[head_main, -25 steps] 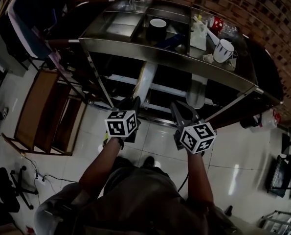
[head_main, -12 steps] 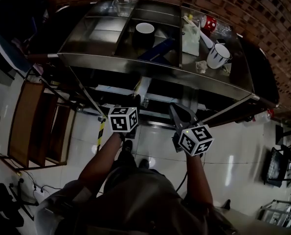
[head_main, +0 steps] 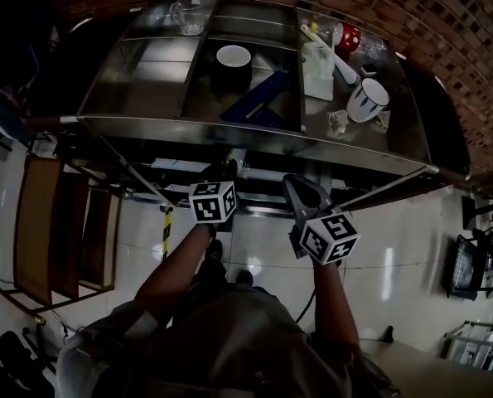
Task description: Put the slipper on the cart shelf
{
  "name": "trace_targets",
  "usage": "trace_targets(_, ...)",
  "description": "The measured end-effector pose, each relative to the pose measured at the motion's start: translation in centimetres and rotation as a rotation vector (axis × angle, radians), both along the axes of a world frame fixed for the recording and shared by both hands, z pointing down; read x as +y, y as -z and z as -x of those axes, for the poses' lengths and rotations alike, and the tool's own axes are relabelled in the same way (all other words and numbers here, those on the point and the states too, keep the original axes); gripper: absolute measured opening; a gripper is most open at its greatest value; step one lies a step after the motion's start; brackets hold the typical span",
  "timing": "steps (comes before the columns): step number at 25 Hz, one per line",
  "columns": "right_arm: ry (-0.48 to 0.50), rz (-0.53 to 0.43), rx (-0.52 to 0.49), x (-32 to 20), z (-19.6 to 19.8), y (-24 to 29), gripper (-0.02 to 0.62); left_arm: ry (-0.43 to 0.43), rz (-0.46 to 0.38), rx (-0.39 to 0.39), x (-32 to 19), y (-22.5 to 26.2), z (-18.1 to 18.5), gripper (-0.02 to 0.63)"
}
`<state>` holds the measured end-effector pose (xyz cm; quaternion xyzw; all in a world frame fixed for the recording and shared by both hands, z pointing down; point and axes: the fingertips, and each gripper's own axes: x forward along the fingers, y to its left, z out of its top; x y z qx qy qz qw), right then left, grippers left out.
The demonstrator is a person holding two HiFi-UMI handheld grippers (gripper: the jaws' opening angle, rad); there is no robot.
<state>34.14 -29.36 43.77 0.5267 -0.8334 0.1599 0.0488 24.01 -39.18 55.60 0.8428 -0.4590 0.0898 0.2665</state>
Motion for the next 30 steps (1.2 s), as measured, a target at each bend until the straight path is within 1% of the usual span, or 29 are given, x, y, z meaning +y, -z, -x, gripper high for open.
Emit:
trace_targets(3, -0.004, 0.002, -0.003, -0.3, -0.2, -0.2, -0.002, -0.015, -0.011, -0.022, -0.5, -0.3, -0.5, 0.072)
trace_targets(8, 0.000, 0.015, -0.010, -0.6, 0.1, -0.6, -0.002, -0.023, -0.030, -0.120, -1.4, -1.1, -0.4, 0.107)
trace_targets(11, 0.007, 0.018, -0.011, -0.6, 0.4, -0.8, -0.002, -0.025, -0.039, -0.147, -1.5, -1.5, -0.2, 0.126)
trace_targets(14, 0.008, 0.022, -0.014, -0.5, 0.5, -0.9, -0.002, -0.033, -0.032, -0.172, -1.6, -2.0, 0.2, 0.129)
trace_targets(19, 0.005, 0.026, -0.015, -0.3, 0.6, -0.9, -0.002, -0.039, -0.039, -0.238, -2.2, -2.7, 1.0, 0.163)
trace_targets(21, 0.006, 0.025, -0.015, -0.2, 0.8, -0.9, -0.003, -0.039, -0.043, -0.242, -2.3, -2.8, 1.2, 0.214)
trace_targets(23, 0.006, 0.023, -0.014, 0.0, 0.9, -0.8, -0.002, -0.041, -0.042, -0.242, -2.1, -2.7, 1.4, 0.237)
trace_targets(27, 0.007, 0.013, -0.018, 0.3, 1.0, -0.6, -0.003, -0.042, -0.057, -0.244, -1.6, -1.8, 2.0, 0.253)
trace_targets(30, 0.006, -0.003, -0.023, 0.6, 0.9, -0.1, -0.002, -0.039, -0.083, -0.229, -0.9, -0.5, 2.3, 0.252)
